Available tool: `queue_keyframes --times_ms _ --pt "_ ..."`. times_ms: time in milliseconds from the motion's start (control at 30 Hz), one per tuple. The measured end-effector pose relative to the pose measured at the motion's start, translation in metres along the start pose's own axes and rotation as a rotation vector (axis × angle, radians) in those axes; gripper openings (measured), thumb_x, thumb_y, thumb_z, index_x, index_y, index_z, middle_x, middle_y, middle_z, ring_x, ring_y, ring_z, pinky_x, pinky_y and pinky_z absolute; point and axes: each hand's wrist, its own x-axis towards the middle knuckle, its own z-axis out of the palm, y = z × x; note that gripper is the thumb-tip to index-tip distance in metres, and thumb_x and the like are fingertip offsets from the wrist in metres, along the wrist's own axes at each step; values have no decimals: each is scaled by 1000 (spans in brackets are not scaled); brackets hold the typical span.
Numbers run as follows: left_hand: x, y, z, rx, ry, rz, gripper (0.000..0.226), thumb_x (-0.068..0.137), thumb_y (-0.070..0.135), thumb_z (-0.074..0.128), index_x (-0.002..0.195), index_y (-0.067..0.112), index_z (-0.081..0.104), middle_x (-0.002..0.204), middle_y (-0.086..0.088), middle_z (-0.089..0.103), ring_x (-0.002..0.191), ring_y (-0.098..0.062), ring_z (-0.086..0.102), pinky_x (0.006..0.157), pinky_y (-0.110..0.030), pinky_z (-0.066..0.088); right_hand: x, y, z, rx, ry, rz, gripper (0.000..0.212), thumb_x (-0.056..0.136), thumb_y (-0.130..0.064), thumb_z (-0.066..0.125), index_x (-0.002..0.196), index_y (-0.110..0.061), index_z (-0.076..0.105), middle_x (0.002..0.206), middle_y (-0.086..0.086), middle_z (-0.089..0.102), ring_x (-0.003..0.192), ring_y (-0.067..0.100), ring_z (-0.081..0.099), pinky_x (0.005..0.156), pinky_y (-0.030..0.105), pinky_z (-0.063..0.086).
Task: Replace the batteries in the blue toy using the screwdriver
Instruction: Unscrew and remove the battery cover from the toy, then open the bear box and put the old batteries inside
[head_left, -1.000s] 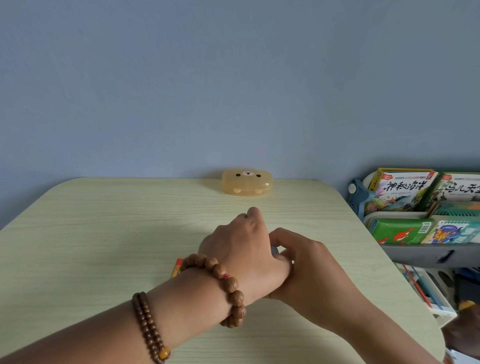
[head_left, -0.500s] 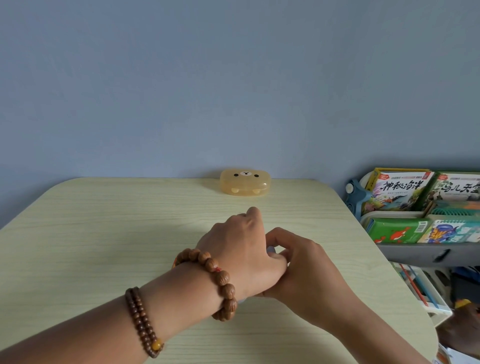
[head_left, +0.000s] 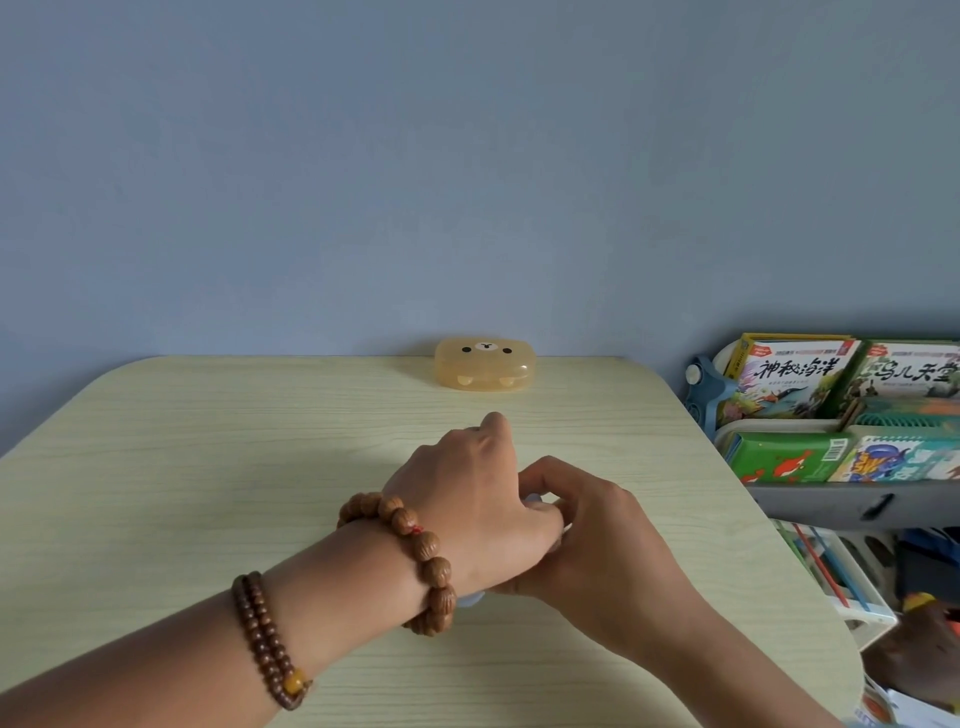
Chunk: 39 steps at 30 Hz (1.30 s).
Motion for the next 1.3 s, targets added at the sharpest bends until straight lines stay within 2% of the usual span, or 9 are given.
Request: queue_keyframes --times_ms 167,400,500,600,767,867,1100,1200,1300 --pt "-2 -2 -4 -80 -16 -14 25 84 41 55 94 22 42 85 9 52 77 -14 53 57 -26 36 -1 0 -1 -19 -5 3 42 57 -33 96 89 -37 69 80 -14 75 70 1 66 59 7 46" --pt "-9 -11 -7 -98 -114 86 33 87 49 59 95 25 37 86 10 55 70 -9 55 59 -26 43 0 2 -2 -70 -15 7 44 55 -33 95 90 -37 69 82 -16 73 66 3 65 55 9 46" --pt "-8 -24 -19 -54 -283 126 52 84 54 66 116 28 34 105 14 55 88 -8 60 76 -25 52 -1 3 -2 -71 -15 13 48 54 -36 96 92 -38 68 81 -23 71 63 2 64 53 11 46" --pt "0 -46 -28 -43 -388 144 67 76 53 76 128 37 37 130 17 51 112 -6 57 95 -28 50 -2 3 -2 -55 -24 28 48 55 -43 96 93 -40 67 83 -31 68 62 0 63 52 10 45" --pt "2 -61 -24 -166 -255 239 52 68 49 85 113 39 60 130 25 51 119 6 51 103 -26 46 -1 4 -3 -38 -27 63 47 55 -45 96 92 -40 68 84 -24 71 58 2 62 49 10 44" --pt "4 -65 -27 -241 -136 264 53 61 64 80 106 41 66 118 27 52 111 5 54 97 -24 48 0 5 -4 -10 -38 98 45 55 -42 96 90 -40 67 74 -18 73 50 -1 58 46 10 41" --pt "8 -90 -46 -400 10 10 54 62 74 67 99 35 70 88 12 74 82 -6 71 83 -38 58 0 9 -3 -26 -45 116 59 53 -49 94 105 -45 67 79 -16 75 62 1 68 52 9 46" --pt "12 -108 -55 -146 74 -223 45 72 68 69 103 36 62 84 6 69 78 -11 66 72 -32 52 1 9 -3 -34 -51 123 59 54 -50 94 105 -46 66 79 -19 74 60 -1 67 51 8 45" --pt "11 -126 -62 180 123 -359 42 79 66 60 93 26 62 79 6 64 76 -15 61 61 -29 42 1 7 -2 -42 -54 126 59 53 -50 94 105 -46 65 79 -22 74 62 -1 68 51 9 47"
